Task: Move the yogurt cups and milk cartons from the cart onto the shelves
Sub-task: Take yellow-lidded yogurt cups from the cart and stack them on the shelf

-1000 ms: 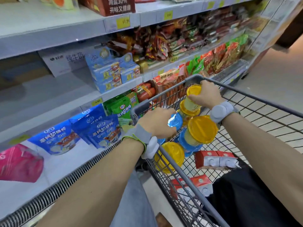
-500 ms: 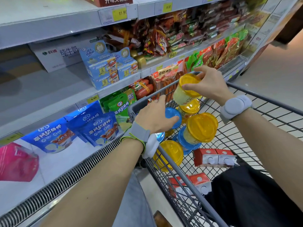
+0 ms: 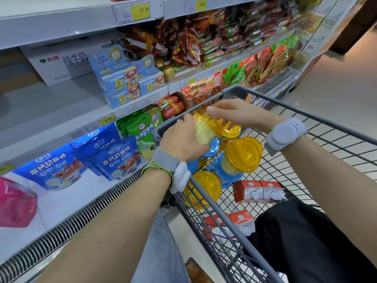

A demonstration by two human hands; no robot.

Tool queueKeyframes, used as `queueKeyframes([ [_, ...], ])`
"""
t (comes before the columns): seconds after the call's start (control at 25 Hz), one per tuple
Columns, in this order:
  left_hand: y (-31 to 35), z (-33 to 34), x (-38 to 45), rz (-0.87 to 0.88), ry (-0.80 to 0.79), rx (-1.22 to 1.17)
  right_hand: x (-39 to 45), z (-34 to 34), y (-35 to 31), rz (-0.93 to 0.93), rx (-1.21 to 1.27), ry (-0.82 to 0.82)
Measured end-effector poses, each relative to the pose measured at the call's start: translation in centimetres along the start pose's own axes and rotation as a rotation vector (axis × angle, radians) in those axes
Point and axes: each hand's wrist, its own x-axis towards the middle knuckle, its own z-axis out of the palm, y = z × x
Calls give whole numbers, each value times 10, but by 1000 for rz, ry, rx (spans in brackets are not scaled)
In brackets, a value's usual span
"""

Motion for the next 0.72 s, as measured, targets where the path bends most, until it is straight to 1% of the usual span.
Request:
queueKeyframes([
  [0.08,0,-2,0,0,-7,77,-2,-4,3,112,-261,-32],
  [0.16,0,-1,0,3,-1,105,-5,-7,11,196,-507,-49],
  [0.24,1,1,-1,6,12,124,-10,-5,21,274,-661,-99],
  [0.4,1,1,-2,1,34,146,-25,7,20,402,-747,-226],
  [0.56,0,2,-2,4,26,146,-32,13,18,419,-743,-263],
  [0.64,0,2,-2,5,38,144,-33,15,17,423,-779,-278],
  [0.72,-1,3,-2,10,52,128,-31,18,17,395,-805,-253],
])
